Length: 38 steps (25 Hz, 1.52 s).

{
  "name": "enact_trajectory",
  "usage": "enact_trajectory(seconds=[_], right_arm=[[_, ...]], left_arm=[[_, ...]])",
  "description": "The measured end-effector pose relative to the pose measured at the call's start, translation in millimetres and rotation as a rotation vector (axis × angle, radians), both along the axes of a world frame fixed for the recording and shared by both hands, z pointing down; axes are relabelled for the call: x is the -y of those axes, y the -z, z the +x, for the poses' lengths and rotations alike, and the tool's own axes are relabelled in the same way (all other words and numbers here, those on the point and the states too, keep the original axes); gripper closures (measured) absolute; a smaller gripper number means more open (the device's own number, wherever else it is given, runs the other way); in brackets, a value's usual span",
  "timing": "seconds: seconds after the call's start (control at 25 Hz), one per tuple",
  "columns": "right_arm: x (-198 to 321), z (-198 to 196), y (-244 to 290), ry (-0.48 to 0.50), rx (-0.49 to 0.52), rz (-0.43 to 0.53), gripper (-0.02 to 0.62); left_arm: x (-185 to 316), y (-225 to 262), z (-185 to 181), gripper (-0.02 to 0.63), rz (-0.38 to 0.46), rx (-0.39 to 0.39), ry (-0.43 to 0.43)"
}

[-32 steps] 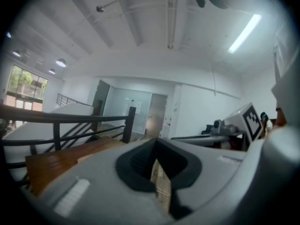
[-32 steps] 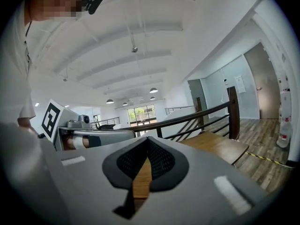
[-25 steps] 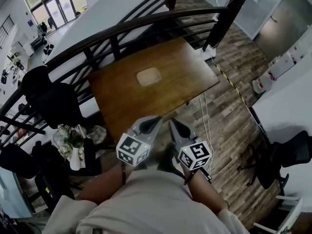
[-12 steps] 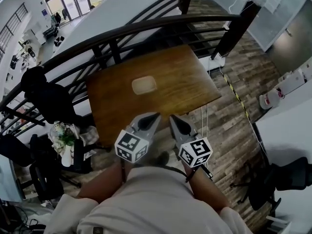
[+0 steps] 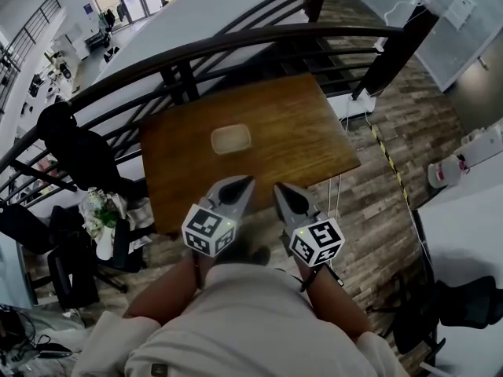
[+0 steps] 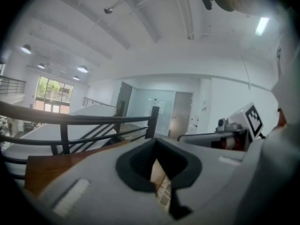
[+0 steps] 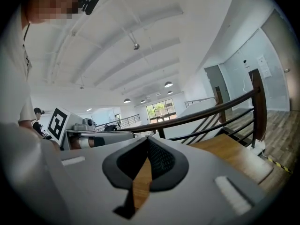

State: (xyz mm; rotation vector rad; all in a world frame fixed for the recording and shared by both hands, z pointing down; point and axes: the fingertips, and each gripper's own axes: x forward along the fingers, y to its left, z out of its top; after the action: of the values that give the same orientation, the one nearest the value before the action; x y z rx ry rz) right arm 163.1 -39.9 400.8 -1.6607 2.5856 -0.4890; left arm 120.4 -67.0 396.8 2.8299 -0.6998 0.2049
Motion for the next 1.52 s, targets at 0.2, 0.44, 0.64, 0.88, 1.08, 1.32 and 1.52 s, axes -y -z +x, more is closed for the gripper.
enact_trajectory(seconds=[0.2,0.44,0.64,0.88,1.08,1.32,1.52], right_arm=[[24.6,7.1,-4.1,0.002,0.01,-0.011,0.591],[72.1,17.2,-1.1,0.002,0.003,-0.008,0.591],[126.8,10.6,5.8,0.006,-0.003,0.001,0.591],[174.7,-5.8,6.0,0.006,-0.009,0.003,0.591],[203.3,-8.5,-10.9,0.025,-0.006,-0.041,0.591],[237.2,-2.2,-36.3,0.066,0.003,-0.089,0.589],[258.0,1.9,-62.3,0.093,0.025,-0.131,0.568]], left_arm=[[26.6,-5.4,3.6,0.603,-0.013,-0.003,0.005],[74.4,-5.7,10.6,0.603,-0.015,-0.007,0.004],[130.2,-0.2,1.1,0.603,-0.011,-0.023,0.005],[174.8,2.6,-18.6,0.603,0.001,-0.016,-0.021],[205.7,-12.0,-27.8,0.603,-0.032,-0.005,0.008],[239.4,-27.2,-25.1,0.603,-0.057,0.014,0.05],[256.4,-38.1,-25.5,0.603,-0.064,0.035,0.078]])
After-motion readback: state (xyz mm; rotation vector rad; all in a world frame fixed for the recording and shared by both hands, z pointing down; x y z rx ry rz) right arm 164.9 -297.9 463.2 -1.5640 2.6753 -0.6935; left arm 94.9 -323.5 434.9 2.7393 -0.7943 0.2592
